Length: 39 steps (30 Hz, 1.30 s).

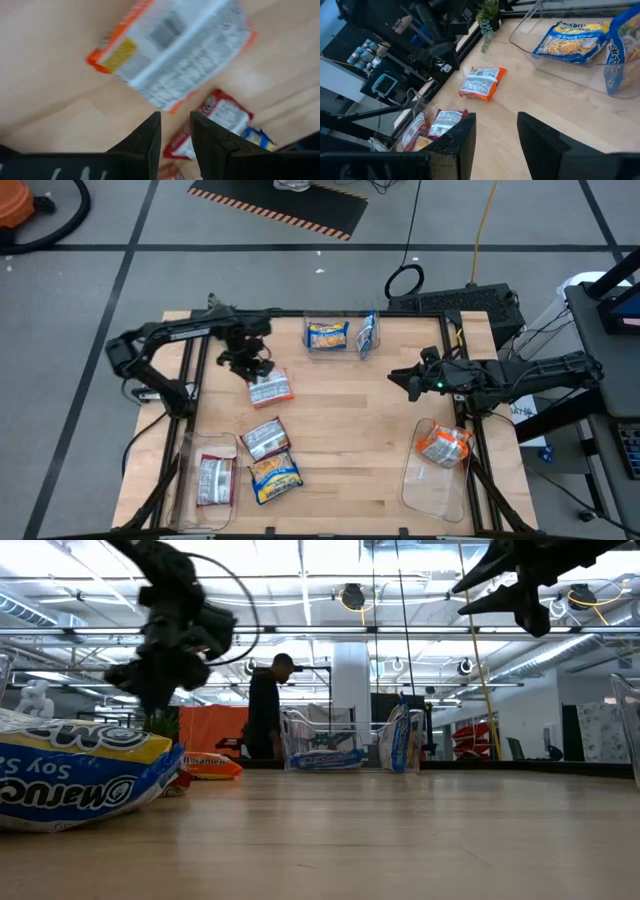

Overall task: Sort Maruchan noodles
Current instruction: Put the orange noodle pack into the bottom right transparent bin

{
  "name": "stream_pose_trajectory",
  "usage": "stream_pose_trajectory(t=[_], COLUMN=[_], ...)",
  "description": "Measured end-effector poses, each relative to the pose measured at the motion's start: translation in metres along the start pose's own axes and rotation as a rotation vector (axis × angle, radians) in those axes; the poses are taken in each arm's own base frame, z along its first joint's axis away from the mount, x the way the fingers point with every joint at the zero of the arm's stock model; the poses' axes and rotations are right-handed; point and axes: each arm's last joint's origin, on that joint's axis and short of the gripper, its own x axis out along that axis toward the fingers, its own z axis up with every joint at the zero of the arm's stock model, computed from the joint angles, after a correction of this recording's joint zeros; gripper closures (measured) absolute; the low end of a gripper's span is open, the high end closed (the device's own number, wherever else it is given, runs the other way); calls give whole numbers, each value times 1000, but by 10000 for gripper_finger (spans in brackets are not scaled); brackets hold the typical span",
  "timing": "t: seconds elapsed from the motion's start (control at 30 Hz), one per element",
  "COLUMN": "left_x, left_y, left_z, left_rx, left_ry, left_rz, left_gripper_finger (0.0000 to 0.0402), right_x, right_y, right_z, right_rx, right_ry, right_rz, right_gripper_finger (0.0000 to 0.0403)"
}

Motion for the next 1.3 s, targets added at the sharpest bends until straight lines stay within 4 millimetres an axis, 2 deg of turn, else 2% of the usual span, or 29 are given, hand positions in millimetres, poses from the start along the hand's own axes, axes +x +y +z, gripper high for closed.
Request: stream_pose_trajectory(t=[0.13,0.23,0.33,0.5,0.6,0.73,0.9,1.3], left_x=[8,17,21,24,25,27,29,41], left_y=[26,38,43,47,45,44,46,56], left_z=[-11,-11,-9,3,5,11,13,26], left_rx=[101,128,169,152,261,391,498,510], left_ry=[-15,17,-20,-143,-173,-207,-169,-73], left_rz=[32,47,78,113,123,158,137,47], left_gripper_finger=[294,280,242,153,128,127,143,188], right_x=[4,9,13,22,28,37,47,59], right_y=[-1,-1,2,5,8,12,16,19], right_z=[-1,-1,-1,-1,-1,-3,-5,-13], right_rx=[-6,-12,-26,-15,-4,5,24,42], right_ry=[6,6,-5,-23,-32,-41,-36,59], right_rz=[-21,-32,-25,-14,-2,15,42,98], right_gripper_finger=[264,264,264,264,264,264,264,264])
